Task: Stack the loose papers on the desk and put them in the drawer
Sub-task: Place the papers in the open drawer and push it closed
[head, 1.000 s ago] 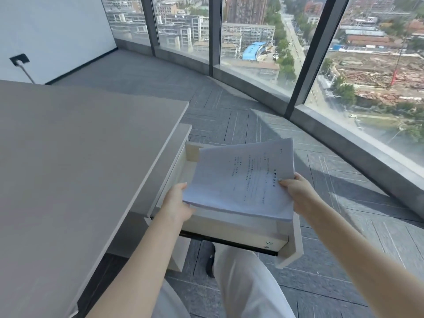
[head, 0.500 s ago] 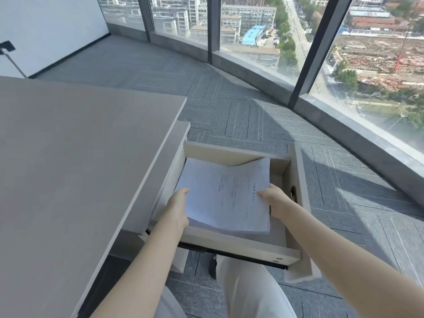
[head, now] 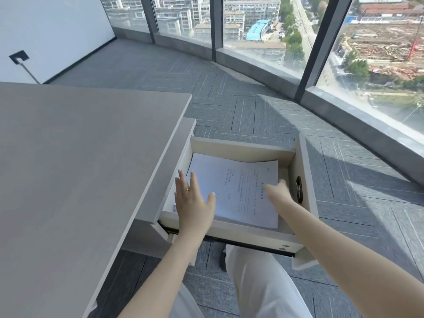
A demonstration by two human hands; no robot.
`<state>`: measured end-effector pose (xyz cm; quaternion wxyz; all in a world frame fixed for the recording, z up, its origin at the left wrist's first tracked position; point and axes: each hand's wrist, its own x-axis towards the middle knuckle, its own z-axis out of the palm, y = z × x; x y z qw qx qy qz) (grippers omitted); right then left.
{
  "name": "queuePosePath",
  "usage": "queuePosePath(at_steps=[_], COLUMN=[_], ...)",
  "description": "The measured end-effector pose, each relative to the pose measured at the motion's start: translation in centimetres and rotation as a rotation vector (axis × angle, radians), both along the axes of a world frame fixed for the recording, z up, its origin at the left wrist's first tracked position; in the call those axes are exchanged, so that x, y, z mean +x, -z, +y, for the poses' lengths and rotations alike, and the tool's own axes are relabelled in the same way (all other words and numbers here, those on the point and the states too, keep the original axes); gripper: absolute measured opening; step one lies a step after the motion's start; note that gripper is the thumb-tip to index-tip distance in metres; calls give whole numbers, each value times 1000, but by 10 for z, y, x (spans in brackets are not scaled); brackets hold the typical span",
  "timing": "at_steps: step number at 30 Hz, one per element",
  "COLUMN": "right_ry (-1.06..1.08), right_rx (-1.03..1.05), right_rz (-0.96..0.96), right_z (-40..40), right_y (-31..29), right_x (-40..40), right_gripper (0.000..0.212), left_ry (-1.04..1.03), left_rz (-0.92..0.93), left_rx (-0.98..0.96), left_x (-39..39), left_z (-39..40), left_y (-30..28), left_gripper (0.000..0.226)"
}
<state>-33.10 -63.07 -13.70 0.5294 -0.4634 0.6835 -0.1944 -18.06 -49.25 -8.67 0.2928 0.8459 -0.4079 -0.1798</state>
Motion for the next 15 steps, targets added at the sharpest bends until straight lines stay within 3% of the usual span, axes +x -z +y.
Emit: queuePosePath(at_steps=[7,10,15], right_ry=[-556,-586,-487], right_rx=[-765,-826,-702], right_rz=[425,571,700], right_z=[90,124,156], right_y=[-43,-36,-19], right_x=[-50,-88,-121], right_gripper=[59,60,62], left_ry=[76,-6,-109], left_rz=[-429,-559,-636], left_rx=[-53,-120,-46], left_x=[2,7,0], left_z=[43,66,97], left_y=[-24,-35,-48], left_gripper=[68,68,68])
